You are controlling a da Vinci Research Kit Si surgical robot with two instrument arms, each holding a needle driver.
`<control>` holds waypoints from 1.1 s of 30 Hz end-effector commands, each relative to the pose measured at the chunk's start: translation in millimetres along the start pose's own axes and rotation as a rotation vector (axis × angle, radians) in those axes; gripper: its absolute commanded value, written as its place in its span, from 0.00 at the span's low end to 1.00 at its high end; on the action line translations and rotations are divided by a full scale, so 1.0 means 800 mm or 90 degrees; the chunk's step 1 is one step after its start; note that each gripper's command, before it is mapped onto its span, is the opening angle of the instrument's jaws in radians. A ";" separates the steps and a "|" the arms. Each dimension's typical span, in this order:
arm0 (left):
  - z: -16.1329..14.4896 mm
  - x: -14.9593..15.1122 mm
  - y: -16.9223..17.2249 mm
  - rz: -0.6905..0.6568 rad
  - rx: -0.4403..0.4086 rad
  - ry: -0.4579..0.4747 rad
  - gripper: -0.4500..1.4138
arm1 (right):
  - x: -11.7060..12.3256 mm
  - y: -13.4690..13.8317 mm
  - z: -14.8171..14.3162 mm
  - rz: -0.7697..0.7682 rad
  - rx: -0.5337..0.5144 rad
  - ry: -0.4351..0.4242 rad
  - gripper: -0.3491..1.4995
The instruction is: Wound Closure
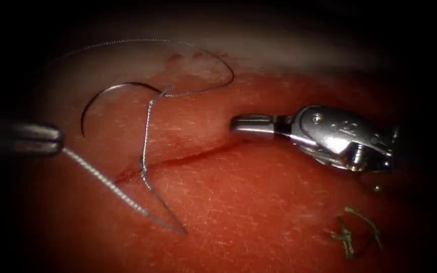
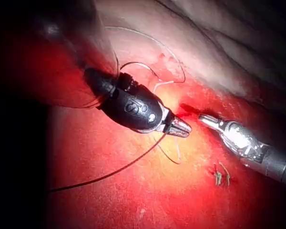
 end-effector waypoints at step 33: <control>0.0084 0.0028 -0.0022 -0.091 -0.031 0.045 0.05 | -0.0005 -0.0026 0.0083 -0.043 0.003 -0.045 0.45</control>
